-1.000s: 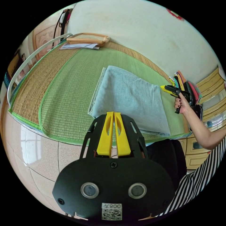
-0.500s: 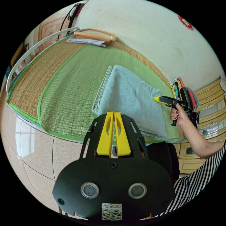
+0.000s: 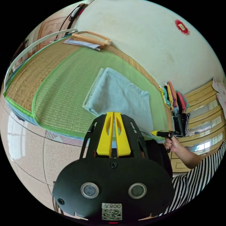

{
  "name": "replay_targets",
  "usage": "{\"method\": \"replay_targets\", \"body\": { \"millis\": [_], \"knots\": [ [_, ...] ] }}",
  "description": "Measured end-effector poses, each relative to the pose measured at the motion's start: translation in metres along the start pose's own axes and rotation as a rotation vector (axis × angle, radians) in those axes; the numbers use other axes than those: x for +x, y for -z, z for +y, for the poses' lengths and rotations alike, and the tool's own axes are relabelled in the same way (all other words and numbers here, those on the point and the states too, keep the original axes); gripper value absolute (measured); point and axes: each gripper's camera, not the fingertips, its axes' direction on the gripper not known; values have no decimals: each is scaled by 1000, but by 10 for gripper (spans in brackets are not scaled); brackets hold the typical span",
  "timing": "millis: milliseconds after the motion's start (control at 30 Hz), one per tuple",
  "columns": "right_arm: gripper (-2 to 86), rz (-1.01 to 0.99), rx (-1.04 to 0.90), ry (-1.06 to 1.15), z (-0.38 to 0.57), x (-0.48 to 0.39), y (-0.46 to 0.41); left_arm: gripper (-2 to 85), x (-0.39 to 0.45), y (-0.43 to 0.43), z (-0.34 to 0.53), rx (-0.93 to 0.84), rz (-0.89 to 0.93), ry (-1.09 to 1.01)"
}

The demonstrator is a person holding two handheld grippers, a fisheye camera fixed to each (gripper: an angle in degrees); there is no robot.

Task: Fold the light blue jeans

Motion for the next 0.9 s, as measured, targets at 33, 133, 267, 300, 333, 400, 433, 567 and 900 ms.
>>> {"method": "replay_targets", "body": {
  "millis": [33, 133, 267, 300, 333, 400, 433, 567, 900],
  "knots": [
    [1, 11, -8, -1, 3, -2, -4, 6, 8, -7, 3, -23, 63, -21],
    [2, -2, -16, -23, 16, 2, -15, 13, 32, -38, 13, -158, 190, -89],
    [4, -51, 40, -92, 45, 17, -18, 32, 62, -79, 16, -292, 300, -148],
    [5, -55, 50, -103, 48, 20, -18, 35, 66, -85, 15, -307, 313, -154],
    [7, -82, 69, -127, 55, 25, -17, 44, 73, -95, 11, -331, 335, -168],
    [13, -133, 103, -168, 63, 35, -16, 56, 83, -109, 5, -363, 355, -193],
    [20, -157, 124, -190, 68, 42, -16, 62, 89, -119, 0, -389, 361, -205],
    [54, -213, 165, -233, 78, 58, -19, 66, 105, -143, -16, -427, 345, -234],
    [94, -350, 176, -275, 75, 79, -51, 16, 111, -168, -30, -419, 340, -240]
  ]
}}
